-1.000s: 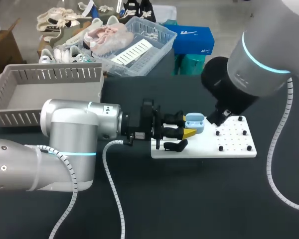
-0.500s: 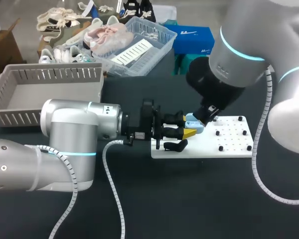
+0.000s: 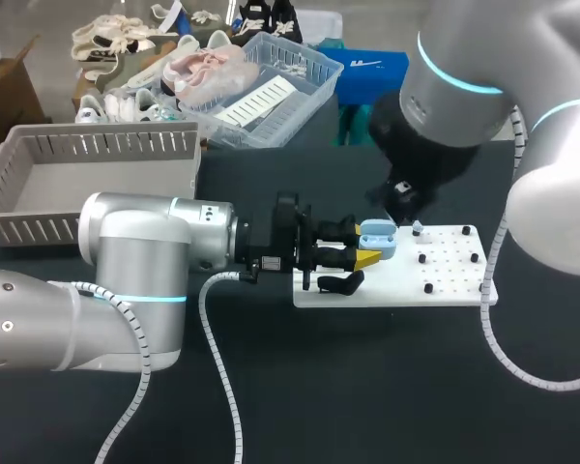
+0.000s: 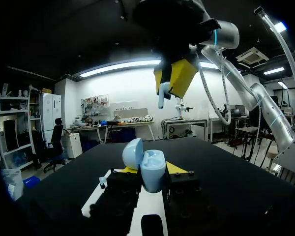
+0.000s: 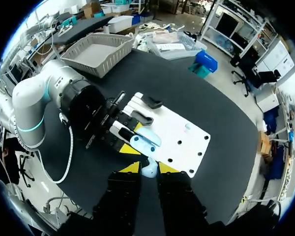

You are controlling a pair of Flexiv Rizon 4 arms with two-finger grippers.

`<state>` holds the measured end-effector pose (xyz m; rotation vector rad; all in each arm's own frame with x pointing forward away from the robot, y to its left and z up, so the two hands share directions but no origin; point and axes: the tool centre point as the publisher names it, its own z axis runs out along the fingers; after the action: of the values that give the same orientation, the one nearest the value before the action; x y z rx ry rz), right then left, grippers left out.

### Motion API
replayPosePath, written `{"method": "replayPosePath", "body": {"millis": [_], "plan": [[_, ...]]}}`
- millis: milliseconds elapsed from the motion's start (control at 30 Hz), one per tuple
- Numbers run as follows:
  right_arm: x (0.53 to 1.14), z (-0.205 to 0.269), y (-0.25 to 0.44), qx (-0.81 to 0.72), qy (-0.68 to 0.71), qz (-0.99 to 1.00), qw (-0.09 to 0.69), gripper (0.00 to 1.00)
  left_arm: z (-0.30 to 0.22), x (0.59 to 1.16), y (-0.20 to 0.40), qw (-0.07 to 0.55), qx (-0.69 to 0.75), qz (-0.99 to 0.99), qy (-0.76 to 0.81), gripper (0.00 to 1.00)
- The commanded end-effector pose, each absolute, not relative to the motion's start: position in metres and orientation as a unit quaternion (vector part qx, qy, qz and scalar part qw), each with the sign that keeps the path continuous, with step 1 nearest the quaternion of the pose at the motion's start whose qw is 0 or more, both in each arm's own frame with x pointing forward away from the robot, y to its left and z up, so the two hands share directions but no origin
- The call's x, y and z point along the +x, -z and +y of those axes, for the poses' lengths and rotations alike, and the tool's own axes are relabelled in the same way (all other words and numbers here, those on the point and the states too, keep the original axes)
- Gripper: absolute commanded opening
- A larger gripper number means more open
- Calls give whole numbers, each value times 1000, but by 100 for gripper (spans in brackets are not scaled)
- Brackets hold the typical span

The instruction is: Pick up each earbud case from the left stands, insert the matching earbuds, close the lid, and place the case in the box.

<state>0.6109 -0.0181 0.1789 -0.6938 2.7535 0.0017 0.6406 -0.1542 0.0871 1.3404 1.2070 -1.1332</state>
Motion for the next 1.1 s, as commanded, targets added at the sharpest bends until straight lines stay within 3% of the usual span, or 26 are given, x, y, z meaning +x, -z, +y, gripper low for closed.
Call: {"method": "replayPosePath", "body": {"millis": [33, 1100], "plan": [[604, -23, -168, -139, 31, 979, 147, 0, -155, 641, -86, 486, 550, 495, 466, 0], [597, -20, -167, -104, -8, 985, 139, 0, -155, 641, -86, 486, 550, 495, 466, 0]]}}
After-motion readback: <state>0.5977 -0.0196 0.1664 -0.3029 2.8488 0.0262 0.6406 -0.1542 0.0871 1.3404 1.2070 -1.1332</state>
